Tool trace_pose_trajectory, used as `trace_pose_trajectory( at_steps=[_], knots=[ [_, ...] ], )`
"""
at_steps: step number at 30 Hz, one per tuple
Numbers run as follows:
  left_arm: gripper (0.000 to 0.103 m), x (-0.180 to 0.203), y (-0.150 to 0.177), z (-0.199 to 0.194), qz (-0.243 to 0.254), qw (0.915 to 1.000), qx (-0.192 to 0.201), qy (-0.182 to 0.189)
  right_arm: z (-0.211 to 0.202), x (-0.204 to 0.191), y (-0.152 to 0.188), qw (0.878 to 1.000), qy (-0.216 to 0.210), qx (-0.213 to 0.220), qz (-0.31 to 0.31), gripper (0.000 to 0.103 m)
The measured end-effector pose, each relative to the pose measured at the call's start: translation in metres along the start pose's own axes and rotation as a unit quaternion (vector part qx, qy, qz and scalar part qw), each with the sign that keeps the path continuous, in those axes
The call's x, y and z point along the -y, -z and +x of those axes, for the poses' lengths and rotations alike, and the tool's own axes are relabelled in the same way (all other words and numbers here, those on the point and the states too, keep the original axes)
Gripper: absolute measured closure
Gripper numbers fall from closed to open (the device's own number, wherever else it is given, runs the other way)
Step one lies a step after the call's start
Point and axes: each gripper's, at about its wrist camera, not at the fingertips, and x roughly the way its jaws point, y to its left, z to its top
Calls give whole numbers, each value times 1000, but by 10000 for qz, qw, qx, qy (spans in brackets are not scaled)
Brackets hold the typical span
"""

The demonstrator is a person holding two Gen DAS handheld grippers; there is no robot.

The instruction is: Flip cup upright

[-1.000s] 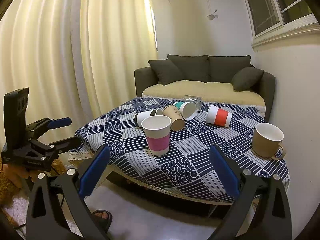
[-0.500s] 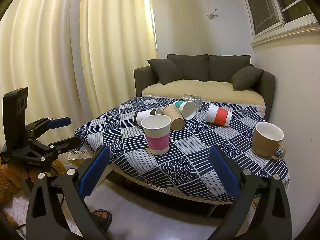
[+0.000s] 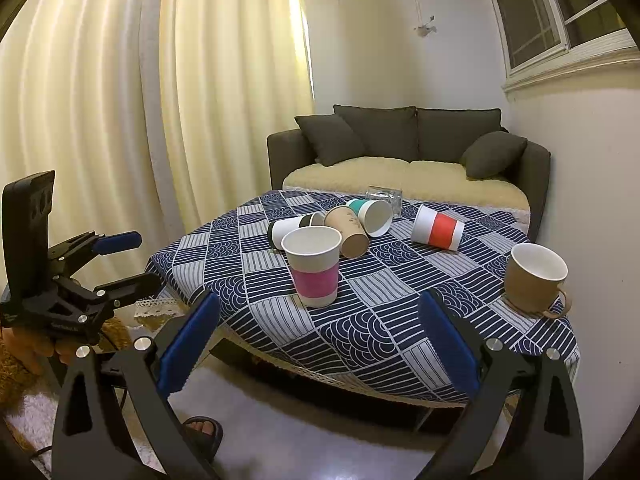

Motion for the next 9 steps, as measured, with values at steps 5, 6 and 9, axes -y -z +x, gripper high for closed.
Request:
trace_pose_trajectory(
  at_steps=[5,6,9],
  knots=[
    [6,2,1,0,35,10000,-15,10,0,0,0,10000,3,-3,7,5],
    [6,2,1,0,40,10000,-12,7,1,0,0,10000,5,-8,6,5],
    [6,2,1,0,38,10000,-15,15,1,0,0,10000,4,-20,9,5]
  ],
)
